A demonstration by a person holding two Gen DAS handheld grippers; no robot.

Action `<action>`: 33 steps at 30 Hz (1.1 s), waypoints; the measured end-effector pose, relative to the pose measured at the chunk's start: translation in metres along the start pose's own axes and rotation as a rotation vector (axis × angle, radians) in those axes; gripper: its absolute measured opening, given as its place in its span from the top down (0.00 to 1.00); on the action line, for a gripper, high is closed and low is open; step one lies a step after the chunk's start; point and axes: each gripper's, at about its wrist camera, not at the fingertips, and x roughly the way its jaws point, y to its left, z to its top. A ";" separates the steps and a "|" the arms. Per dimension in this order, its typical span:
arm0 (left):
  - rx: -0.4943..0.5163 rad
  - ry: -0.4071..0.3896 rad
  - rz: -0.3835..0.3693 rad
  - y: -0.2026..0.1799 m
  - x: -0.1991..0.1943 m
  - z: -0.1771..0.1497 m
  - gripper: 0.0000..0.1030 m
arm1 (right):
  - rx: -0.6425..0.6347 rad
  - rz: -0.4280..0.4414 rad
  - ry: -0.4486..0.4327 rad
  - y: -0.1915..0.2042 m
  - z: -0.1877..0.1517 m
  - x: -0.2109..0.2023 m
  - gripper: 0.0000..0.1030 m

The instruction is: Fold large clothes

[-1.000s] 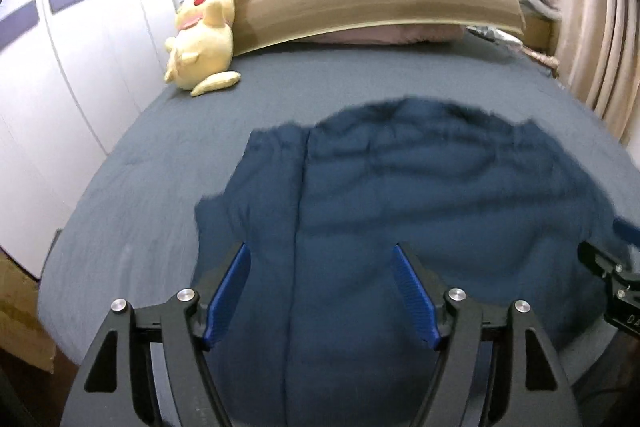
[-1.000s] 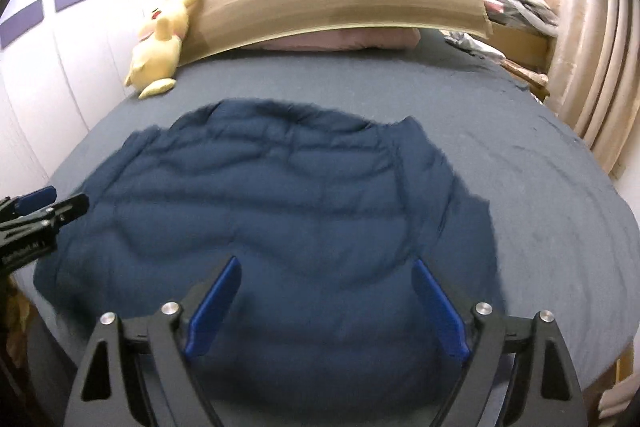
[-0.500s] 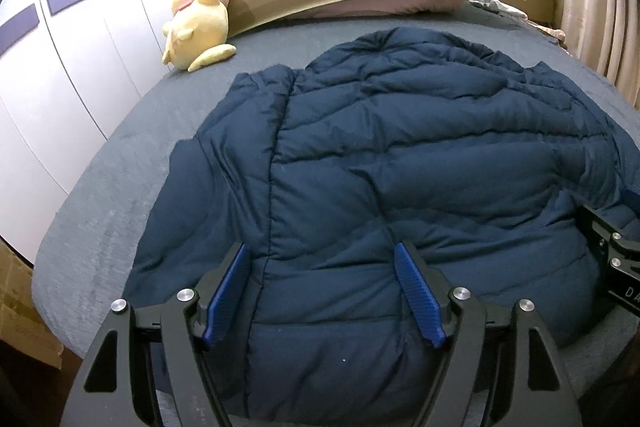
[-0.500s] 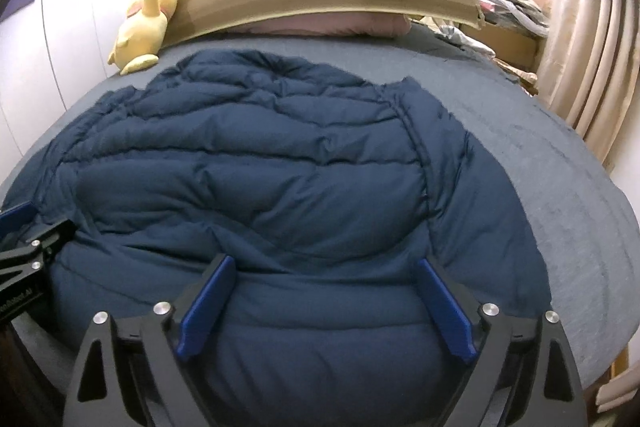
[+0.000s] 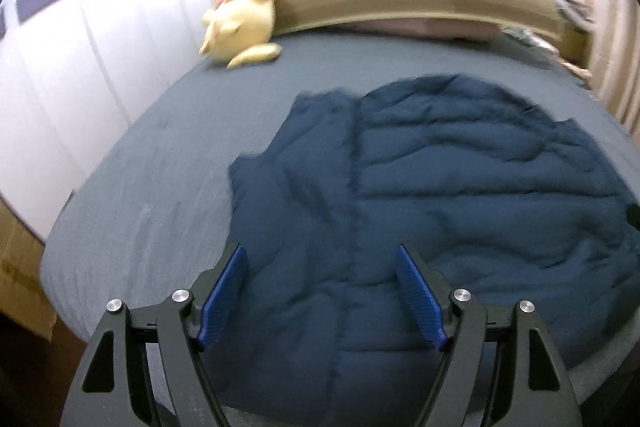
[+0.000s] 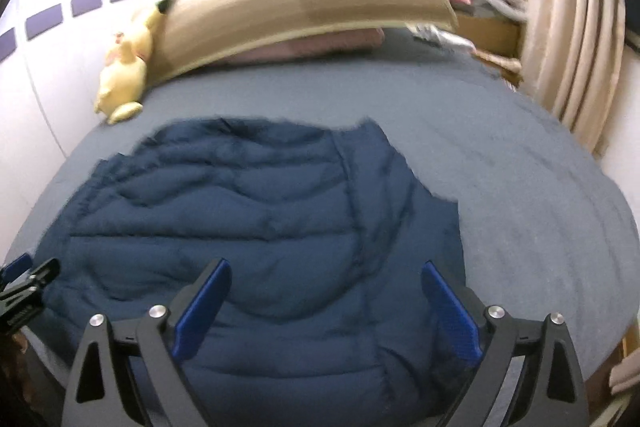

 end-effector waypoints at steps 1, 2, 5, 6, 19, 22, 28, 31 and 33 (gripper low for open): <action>-0.009 0.012 -0.002 0.003 0.005 -0.003 0.25 | 0.016 -0.007 0.022 -0.005 -0.004 0.010 0.05; -0.020 0.019 -0.014 0.005 0.009 -0.005 0.24 | 0.026 -0.013 0.047 -0.007 -0.007 0.019 0.05; -0.033 0.030 -0.023 0.011 0.008 -0.002 0.24 | 0.036 -0.001 0.116 -0.012 -0.007 0.036 0.05; -0.038 0.021 -0.021 0.014 0.006 0.003 0.24 | 0.033 0.004 0.110 -0.012 -0.003 0.034 0.05; -0.204 0.190 -0.040 0.049 0.076 0.042 0.22 | 0.116 0.125 0.209 -0.040 0.037 0.090 0.05; -0.196 0.160 -0.022 0.048 0.062 0.044 0.22 | 0.123 0.117 0.172 -0.039 0.044 0.076 0.05; -0.203 -0.018 -0.021 0.045 -0.014 0.043 0.22 | 0.081 0.073 -0.030 -0.023 0.049 -0.010 0.05; -0.164 -0.099 -0.059 0.033 -0.055 0.041 0.22 | 0.025 0.072 -0.078 -0.001 0.035 -0.045 0.05; -0.135 -0.136 -0.091 0.023 -0.076 0.043 0.21 | 0.015 0.103 -0.100 0.009 0.020 -0.066 0.05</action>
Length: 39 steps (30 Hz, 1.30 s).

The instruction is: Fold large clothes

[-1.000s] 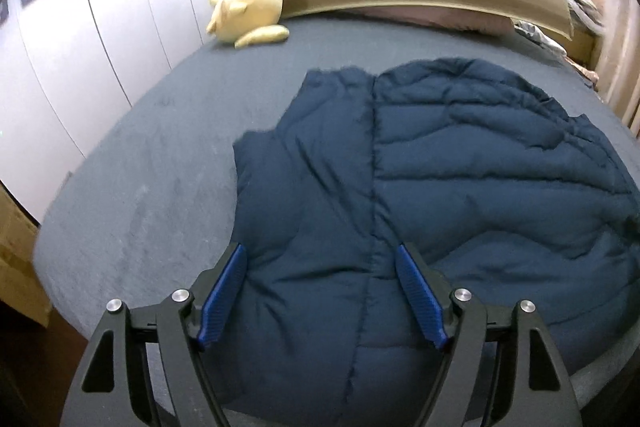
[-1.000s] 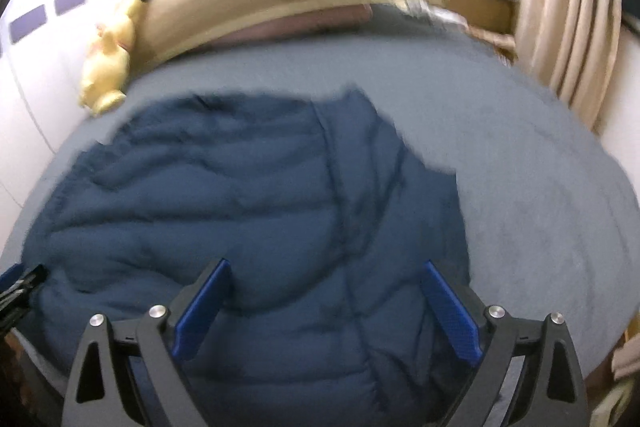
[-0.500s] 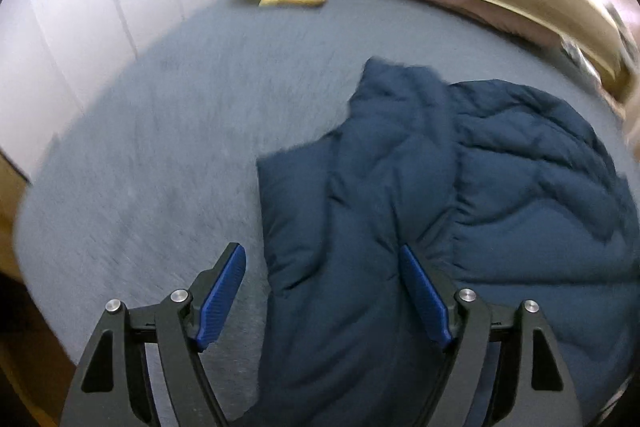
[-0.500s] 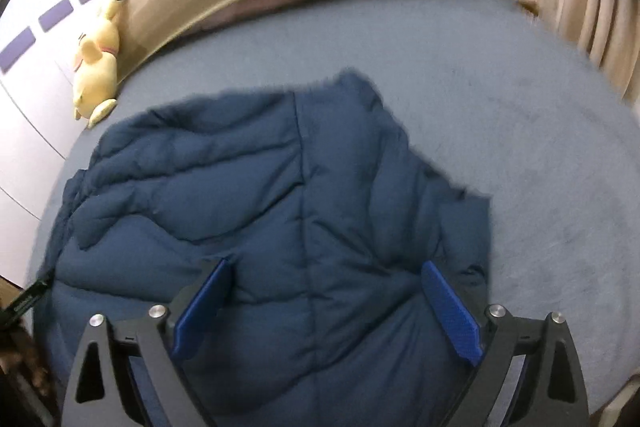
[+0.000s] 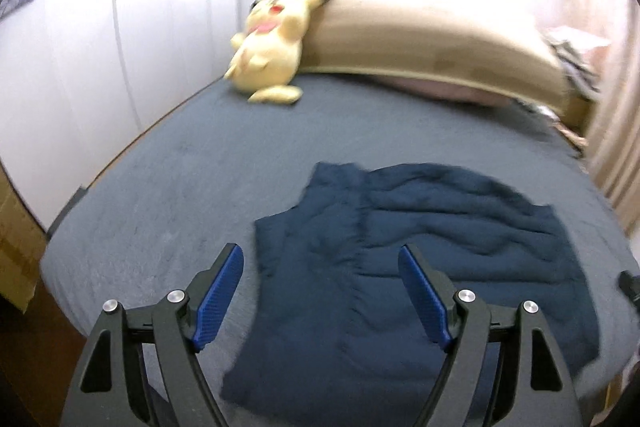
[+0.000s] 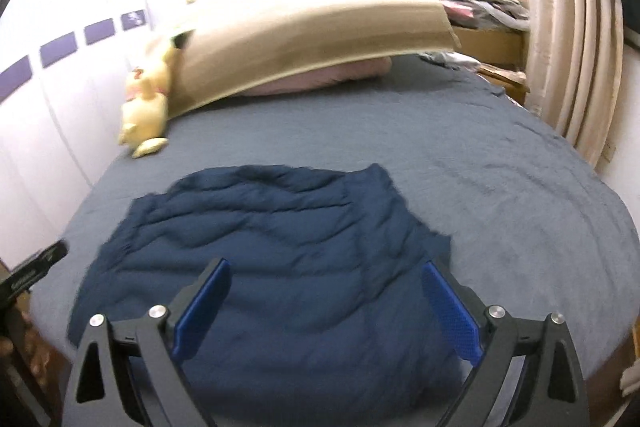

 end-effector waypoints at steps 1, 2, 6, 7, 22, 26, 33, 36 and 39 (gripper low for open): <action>0.011 -0.011 -0.013 -0.004 -0.009 -0.002 0.19 | 0.000 0.010 -0.007 0.002 -0.007 -0.010 0.05; 0.023 -0.020 -0.025 -0.009 -0.018 -0.004 0.15 | 0.002 0.021 -0.012 0.007 -0.014 -0.019 0.05; 0.058 -0.061 -0.047 -0.023 -0.060 -0.022 0.13 | 0.038 0.040 -0.029 0.017 -0.045 -0.051 0.05; 0.058 -0.054 -0.066 -0.024 -0.069 -0.028 0.13 | 0.049 0.047 -0.032 0.018 -0.053 -0.059 0.05; 0.129 -0.104 -0.086 -0.032 -0.137 -0.071 0.13 | 0.009 0.012 -0.003 0.036 -0.102 -0.121 0.05; 0.101 -0.099 -0.065 -0.025 -0.133 -0.070 0.13 | -0.010 0.019 -0.023 0.043 -0.102 -0.122 0.05; 0.110 -0.101 -0.057 -0.025 -0.133 -0.071 0.13 | -0.018 0.006 -0.036 0.044 -0.103 -0.124 0.05; 0.118 -0.104 -0.052 -0.026 -0.134 -0.071 0.13 | -0.019 -0.014 -0.057 0.043 -0.102 -0.127 0.05; 0.111 -0.092 -0.044 -0.024 -0.132 -0.070 0.13 | -0.029 -0.043 -0.077 0.043 -0.101 -0.129 0.05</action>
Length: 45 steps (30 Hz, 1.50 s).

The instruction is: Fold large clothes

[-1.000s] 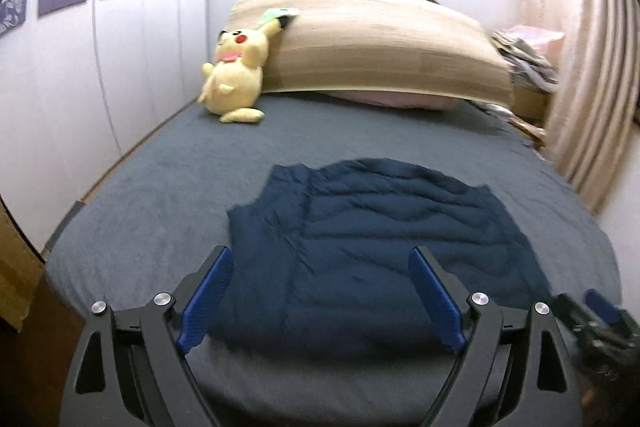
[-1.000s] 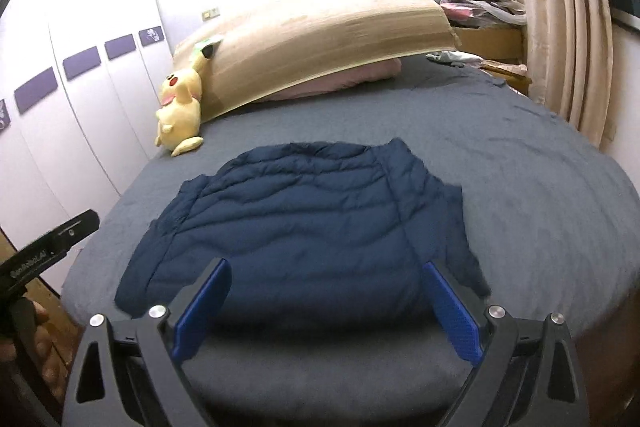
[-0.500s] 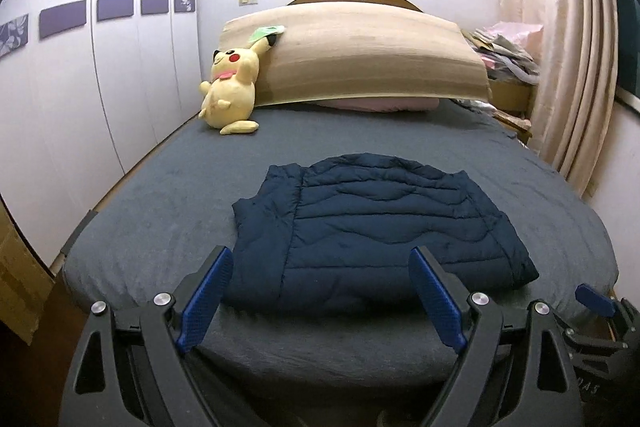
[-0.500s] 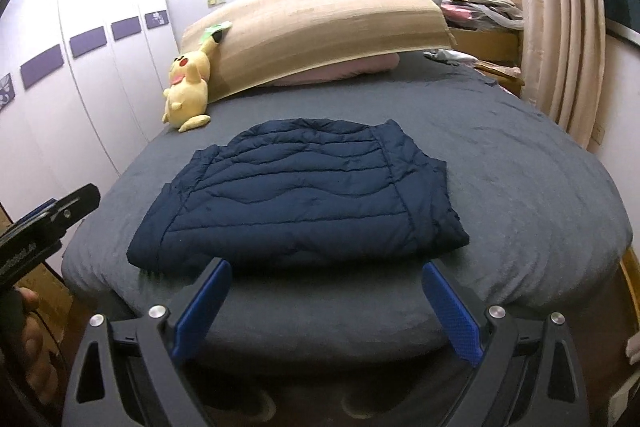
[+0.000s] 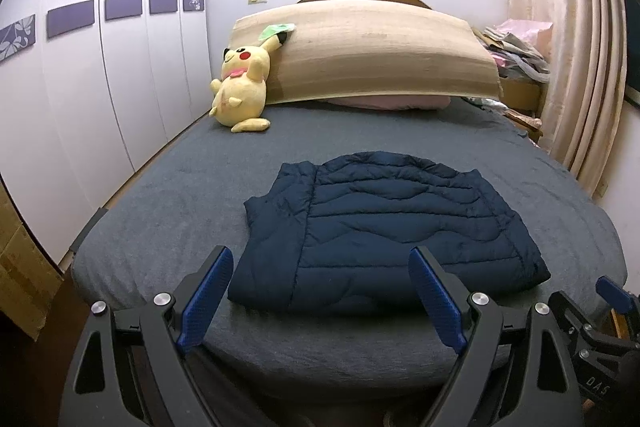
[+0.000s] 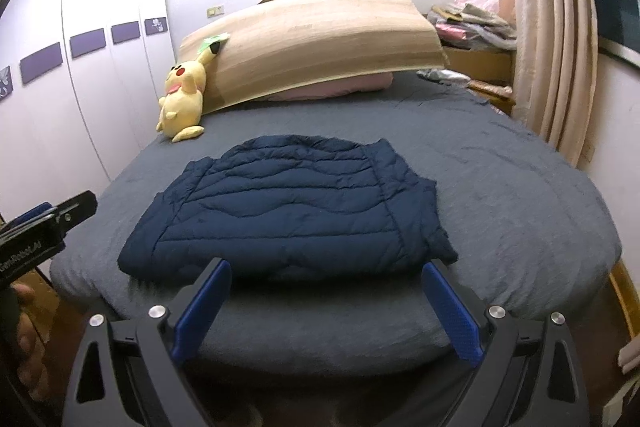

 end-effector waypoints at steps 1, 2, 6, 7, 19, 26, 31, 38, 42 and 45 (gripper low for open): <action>-0.005 0.004 0.001 0.001 0.001 0.000 0.13 | 0.000 -0.005 -0.001 0.000 0.000 0.000 0.05; -0.009 0.006 0.003 0.002 0.001 0.000 0.13 | 0.002 -0.007 -0.001 -0.001 0.000 0.000 0.05; -0.033 0.007 0.004 0.007 0.002 0.001 0.13 | -0.001 -0.014 -0.010 -0.001 0.002 -0.001 0.05; -0.036 0.009 0.001 0.008 0.003 0.001 0.13 | -0.002 -0.014 -0.012 -0.001 0.002 -0.001 0.05; -0.003 0.015 -0.035 0.001 0.003 0.000 0.13 | -0.003 -0.032 -0.040 -0.001 0.005 -0.005 0.05; -0.012 0.022 -0.048 0.003 0.004 0.000 0.13 | -0.014 -0.031 -0.044 0.001 0.006 -0.006 0.05; -0.007 0.019 -0.049 0.003 0.004 0.000 0.12 | -0.020 -0.034 -0.050 0.002 0.007 -0.007 0.05; -0.005 0.017 -0.055 0.002 0.004 0.000 0.12 | -0.021 -0.034 -0.054 0.002 0.007 -0.008 0.05; -0.004 0.019 -0.061 0.002 0.004 -0.001 0.12 | -0.025 -0.034 -0.054 0.003 0.006 -0.008 0.05; 0.002 0.016 -0.074 0.001 0.004 -0.001 0.12 | -0.026 -0.036 -0.054 0.003 0.006 -0.008 0.05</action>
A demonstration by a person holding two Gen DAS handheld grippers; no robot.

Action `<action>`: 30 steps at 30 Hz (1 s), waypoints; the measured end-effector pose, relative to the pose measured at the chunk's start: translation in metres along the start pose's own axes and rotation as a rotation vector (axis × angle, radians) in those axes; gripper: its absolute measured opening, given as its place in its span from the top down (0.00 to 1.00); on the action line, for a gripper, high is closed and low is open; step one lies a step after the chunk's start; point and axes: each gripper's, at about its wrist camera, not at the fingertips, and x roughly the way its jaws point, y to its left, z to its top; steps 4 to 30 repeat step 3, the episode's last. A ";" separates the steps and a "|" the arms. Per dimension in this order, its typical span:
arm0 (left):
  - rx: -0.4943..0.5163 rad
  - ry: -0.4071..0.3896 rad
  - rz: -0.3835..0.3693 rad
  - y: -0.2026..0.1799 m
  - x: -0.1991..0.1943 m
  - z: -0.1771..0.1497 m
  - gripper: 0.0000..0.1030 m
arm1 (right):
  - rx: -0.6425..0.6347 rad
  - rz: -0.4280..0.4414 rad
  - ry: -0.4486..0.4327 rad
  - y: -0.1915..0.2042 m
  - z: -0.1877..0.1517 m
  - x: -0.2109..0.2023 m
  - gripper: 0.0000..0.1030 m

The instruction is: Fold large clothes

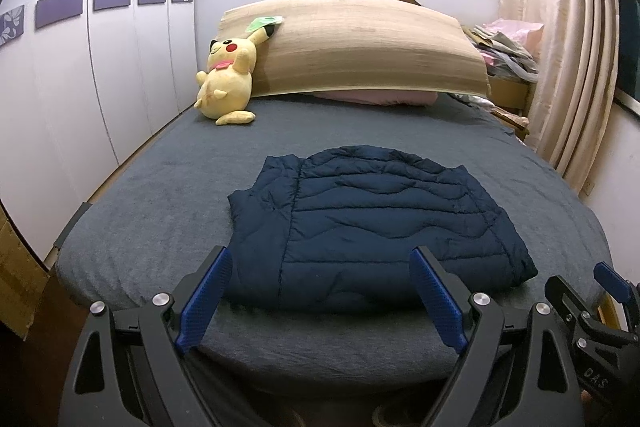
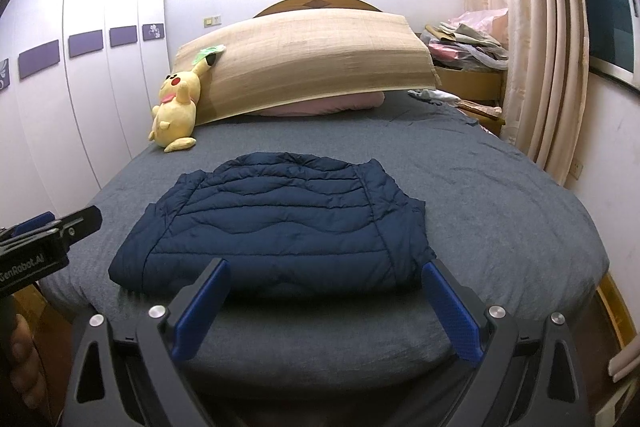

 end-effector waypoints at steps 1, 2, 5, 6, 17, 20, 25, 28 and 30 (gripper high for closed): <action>0.002 -0.002 -0.007 0.000 0.000 0.000 0.12 | 0.001 0.001 -0.001 0.000 0.000 0.000 0.05; 0.001 -0.003 -0.008 -0.001 -0.001 0.000 0.12 | 0.000 0.001 0.000 0.000 0.000 0.000 0.05; 0.003 -0.005 -0.003 -0.001 -0.001 0.000 0.12 | -0.001 0.001 0.000 0.000 0.000 0.000 0.05; 0.003 -0.005 -0.003 -0.001 -0.001 0.000 0.12 | -0.001 0.001 0.000 0.000 0.000 0.000 0.05; 0.003 -0.005 -0.003 -0.001 -0.001 0.000 0.12 | -0.001 0.001 0.000 0.000 0.000 0.000 0.05; 0.003 -0.005 -0.003 -0.001 -0.001 0.000 0.12 | -0.001 0.001 0.000 0.000 0.000 0.000 0.05; 0.003 -0.005 -0.003 -0.001 -0.001 0.000 0.12 | -0.001 0.001 0.000 0.000 0.000 0.000 0.05; 0.003 -0.005 -0.003 -0.001 -0.001 0.000 0.12 | -0.001 0.001 0.000 0.000 0.000 0.000 0.05; 0.003 -0.005 -0.003 -0.001 -0.001 0.000 0.12 | -0.001 0.001 0.000 0.000 0.000 0.000 0.05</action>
